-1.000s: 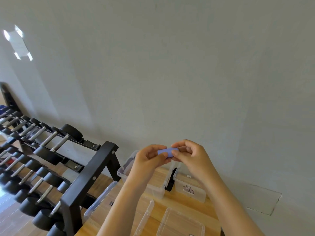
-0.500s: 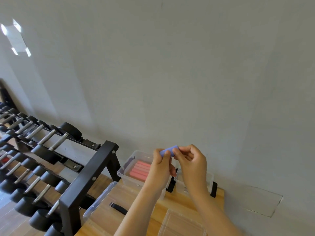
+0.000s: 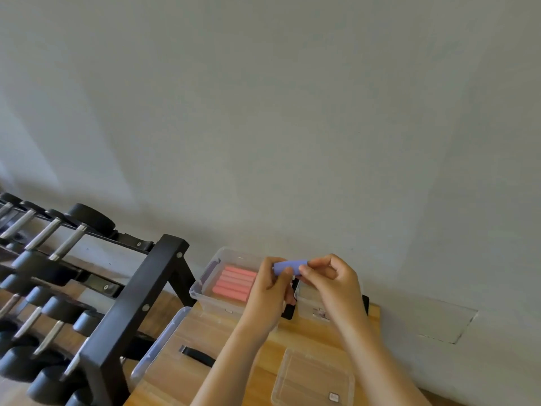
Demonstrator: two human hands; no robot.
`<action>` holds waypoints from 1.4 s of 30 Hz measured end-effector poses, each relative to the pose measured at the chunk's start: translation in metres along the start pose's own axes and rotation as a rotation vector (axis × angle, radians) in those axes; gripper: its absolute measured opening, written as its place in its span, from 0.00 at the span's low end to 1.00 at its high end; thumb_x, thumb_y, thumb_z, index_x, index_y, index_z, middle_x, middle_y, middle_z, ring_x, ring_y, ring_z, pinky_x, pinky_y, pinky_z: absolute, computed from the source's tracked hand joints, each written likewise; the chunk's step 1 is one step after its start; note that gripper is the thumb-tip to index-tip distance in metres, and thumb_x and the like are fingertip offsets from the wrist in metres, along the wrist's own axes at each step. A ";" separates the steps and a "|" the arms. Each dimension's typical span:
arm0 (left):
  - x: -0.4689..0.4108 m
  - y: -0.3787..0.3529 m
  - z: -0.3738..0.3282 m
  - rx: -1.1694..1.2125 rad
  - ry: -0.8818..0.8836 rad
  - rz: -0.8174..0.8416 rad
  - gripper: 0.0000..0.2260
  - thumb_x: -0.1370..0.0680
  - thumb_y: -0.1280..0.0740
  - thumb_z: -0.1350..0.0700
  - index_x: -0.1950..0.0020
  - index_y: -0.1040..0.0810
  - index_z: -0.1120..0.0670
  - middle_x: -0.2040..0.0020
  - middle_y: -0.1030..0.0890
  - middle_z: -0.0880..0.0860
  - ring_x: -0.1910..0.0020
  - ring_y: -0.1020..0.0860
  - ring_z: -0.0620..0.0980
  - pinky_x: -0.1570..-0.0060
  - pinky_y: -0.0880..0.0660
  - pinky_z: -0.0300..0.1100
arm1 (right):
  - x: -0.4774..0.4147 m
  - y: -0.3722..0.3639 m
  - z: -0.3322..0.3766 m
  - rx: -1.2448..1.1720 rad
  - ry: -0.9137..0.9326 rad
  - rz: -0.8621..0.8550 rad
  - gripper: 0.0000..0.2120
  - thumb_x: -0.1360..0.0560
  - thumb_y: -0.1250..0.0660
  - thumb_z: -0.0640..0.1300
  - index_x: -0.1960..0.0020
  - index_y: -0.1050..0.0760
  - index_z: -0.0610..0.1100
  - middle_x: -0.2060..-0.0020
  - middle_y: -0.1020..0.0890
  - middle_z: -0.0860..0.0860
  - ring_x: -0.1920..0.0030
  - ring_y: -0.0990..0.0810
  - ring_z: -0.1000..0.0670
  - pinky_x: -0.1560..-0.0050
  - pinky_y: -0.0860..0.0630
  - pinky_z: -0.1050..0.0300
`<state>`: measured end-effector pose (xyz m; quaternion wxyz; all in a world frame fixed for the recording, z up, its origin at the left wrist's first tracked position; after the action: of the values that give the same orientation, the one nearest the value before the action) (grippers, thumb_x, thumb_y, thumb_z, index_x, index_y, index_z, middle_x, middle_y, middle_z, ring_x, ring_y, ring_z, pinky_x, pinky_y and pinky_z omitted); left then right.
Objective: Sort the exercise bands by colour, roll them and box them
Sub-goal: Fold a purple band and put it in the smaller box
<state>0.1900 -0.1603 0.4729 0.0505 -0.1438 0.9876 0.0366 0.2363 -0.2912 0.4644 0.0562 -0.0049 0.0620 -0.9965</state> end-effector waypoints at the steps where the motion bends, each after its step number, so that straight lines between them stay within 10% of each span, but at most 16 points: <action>1: -0.004 -0.001 0.006 0.006 0.011 0.010 0.06 0.17 0.41 0.64 0.51 0.26 0.58 0.68 0.19 0.43 0.72 0.28 0.44 0.66 0.28 0.36 | -0.005 0.002 -0.007 -0.018 -0.036 0.007 0.04 0.27 0.28 0.37 0.55 0.23 0.42 0.61 0.14 0.49 0.58 0.14 0.53 0.58 0.23 0.61; 15: -0.093 -0.084 0.146 0.333 0.375 -0.132 0.08 0.21 0.33 0.61 0.46 0.21 0.65 0.61 0.21 0.56 0.65 0.22 0.49 0.56 0.20 0.41 | -0.132 0.077 -0.117 -0.007 -0.306 0.134 0.07 0.27 0.28 0.33 0.52 0.20 0.43 0.64 0.14 0.52 0.63 0.15 0.56 0.65 0.24 0.69; 20: -0.131 -0.122 0.221 0.271 0.495 -0.177 0.04 0.21 0.33 0.60 0.54 0.20 0.61 0.67 0.23 0.52 0.70 0.24 0.46 0.59 0.22 0.39 | -0.189 0.108 -0.196 0.079 -0.458 0.170 0.05 0.27 0.29 0.34 0.53 0.21 0.42 0.59 0.14 0.47 0.56 0.15 0.49 0.49 0.20 0.54; 25: -0.152 -0.124 0.302 0.027 0.560 -0.228 0.06 0.23 0.29 0.55 0.51 0.18 0.57 0.65 0.26 0.50 0.64 0.26 0.46 0.60 0.26 0.37 | -0.220 0.118 -0.280 0.171 -0.577 0.241 0.04 0.25 0.30 0.35 0.51 0.22 0.40 0.60 0.14 0.48 0.56 0.14 0.48 0.46 0.20 0.51; 33: -0.184 -0.077 0.372 -0.800 0.404 -0.285 0.27 0.21 0.37 0.42 0.25 0.36 0.49 0.25 0.37 0.48 0.26 0.42 0.52 0.27 0.42 0.52 | -0.276 0.113 -0.393 0.233 -0.662 0.173 0.05 0.25 0.30 0.35 0.52 0.23 0.43 0.59 0.16 0.47 0.57 0.17 0.49 0.48 0.21 0.53; 42: -0.194 -0.068 0.414 -1.032 0.307 -0.356 0.22 0.16 0.48 0.48 0.22 0.41 0.51 0.23 0.38 0.51 0.25 0.42 0.50 0.26 0.50 0.46 | -0.303 0.113 -0.502 0.072 -0.985 -0.032 0.04 0.24 0.34 0.29 0.50 0.24 0.33 0.58 0.18 0.41 0.70 0.17 0.53 0.73 0.24 0.67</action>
<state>0.4315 -0.1348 0.0794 -0.1654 -0.3177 0.7984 0.4841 0.5420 -0.3071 -0.0483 0.0637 -0.4746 -0.0063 -0.8779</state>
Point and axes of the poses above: each hand's wrist, its own x-axis away from the middle knuckle, its own y-axis out of the back of the hand, z = x × y, the point moved 9 cm from there along -x, towards the middle knuckle
